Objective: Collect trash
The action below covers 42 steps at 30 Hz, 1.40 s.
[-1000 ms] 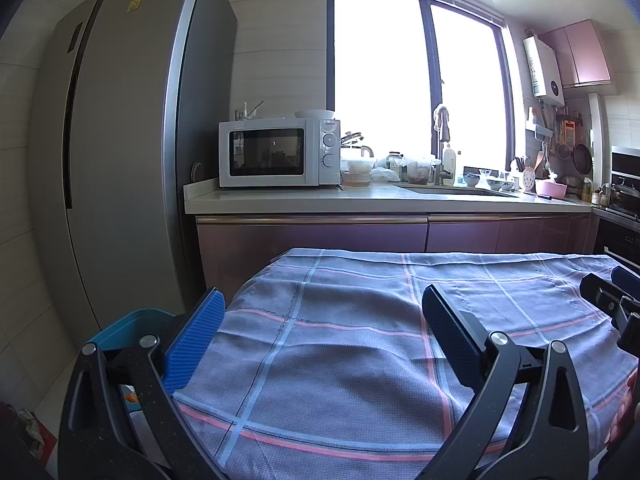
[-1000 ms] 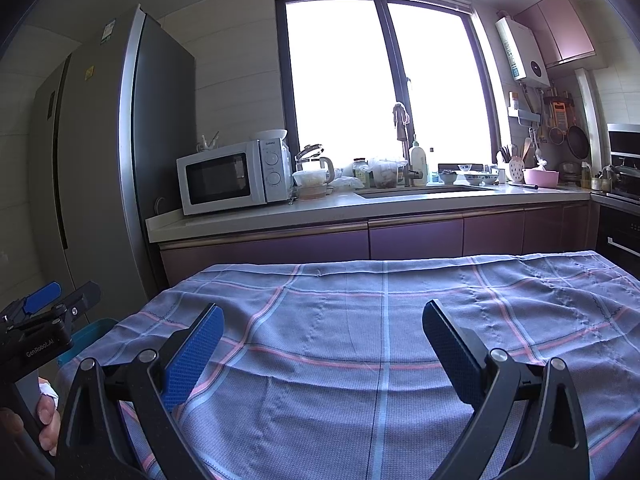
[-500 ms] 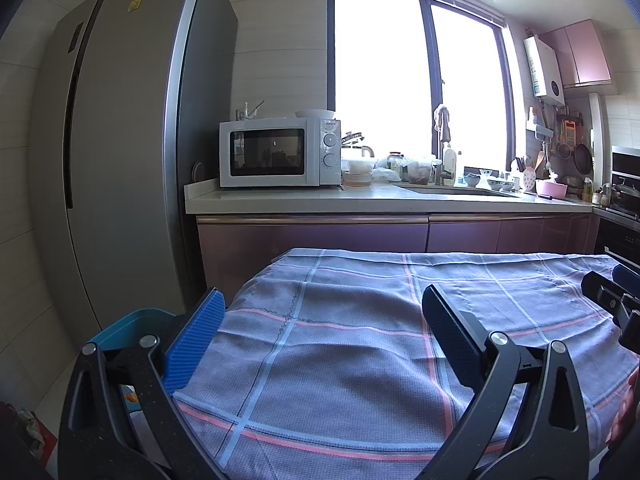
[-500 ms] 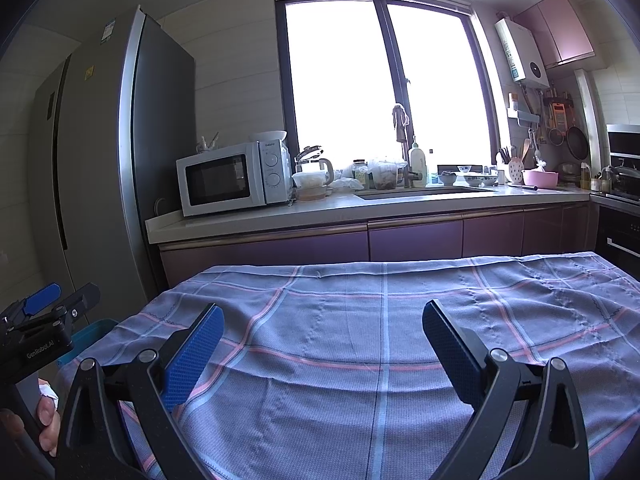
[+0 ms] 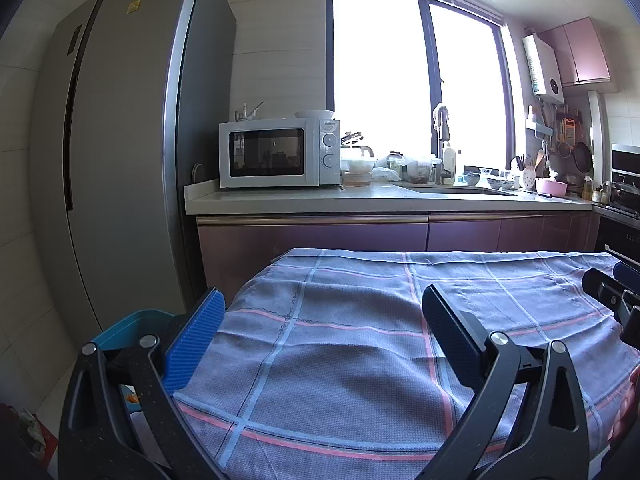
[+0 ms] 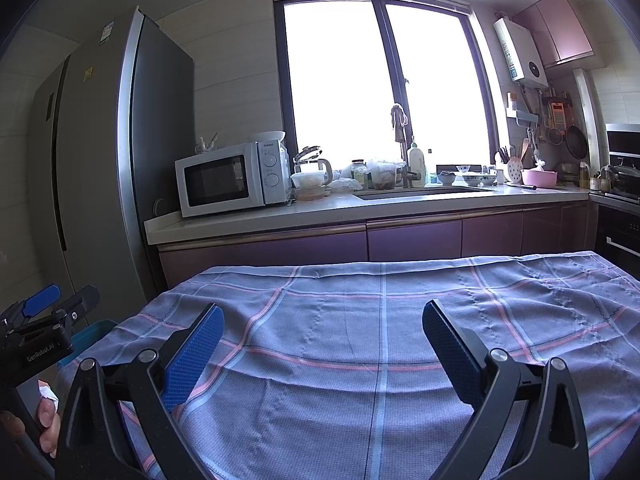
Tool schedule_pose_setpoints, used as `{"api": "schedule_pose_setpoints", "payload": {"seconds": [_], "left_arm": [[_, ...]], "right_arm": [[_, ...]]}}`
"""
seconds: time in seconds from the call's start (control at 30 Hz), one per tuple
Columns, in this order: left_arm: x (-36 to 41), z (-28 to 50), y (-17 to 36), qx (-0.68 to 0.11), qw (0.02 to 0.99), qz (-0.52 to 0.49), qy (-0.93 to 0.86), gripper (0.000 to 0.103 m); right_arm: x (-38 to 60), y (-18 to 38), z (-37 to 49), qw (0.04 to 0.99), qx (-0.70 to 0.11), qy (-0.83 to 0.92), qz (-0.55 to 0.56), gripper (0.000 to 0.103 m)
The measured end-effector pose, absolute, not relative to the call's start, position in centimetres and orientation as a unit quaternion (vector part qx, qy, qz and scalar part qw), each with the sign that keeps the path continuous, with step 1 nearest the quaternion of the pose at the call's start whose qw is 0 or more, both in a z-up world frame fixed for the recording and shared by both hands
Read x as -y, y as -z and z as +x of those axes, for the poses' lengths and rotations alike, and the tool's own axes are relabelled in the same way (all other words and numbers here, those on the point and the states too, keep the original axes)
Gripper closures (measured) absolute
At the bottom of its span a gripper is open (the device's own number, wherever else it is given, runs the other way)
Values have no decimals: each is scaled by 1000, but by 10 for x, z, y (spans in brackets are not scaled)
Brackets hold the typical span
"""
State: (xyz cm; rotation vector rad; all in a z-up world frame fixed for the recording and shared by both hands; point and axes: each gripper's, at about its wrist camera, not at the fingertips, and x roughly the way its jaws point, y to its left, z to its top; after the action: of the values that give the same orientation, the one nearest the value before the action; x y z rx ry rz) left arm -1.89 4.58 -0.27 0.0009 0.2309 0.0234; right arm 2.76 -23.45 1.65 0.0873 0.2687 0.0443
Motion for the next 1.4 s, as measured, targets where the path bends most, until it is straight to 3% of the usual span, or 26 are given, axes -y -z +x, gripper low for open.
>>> {"api": "schedule_pose_setpoints", "payload": {"seconds": [1.4], "left_arm": [[-46, -18, 2, -116, 993, 2, -12, 6]], "right_arm": [[232, -19, 28, 990, -133, -20, 44, 7]]}}
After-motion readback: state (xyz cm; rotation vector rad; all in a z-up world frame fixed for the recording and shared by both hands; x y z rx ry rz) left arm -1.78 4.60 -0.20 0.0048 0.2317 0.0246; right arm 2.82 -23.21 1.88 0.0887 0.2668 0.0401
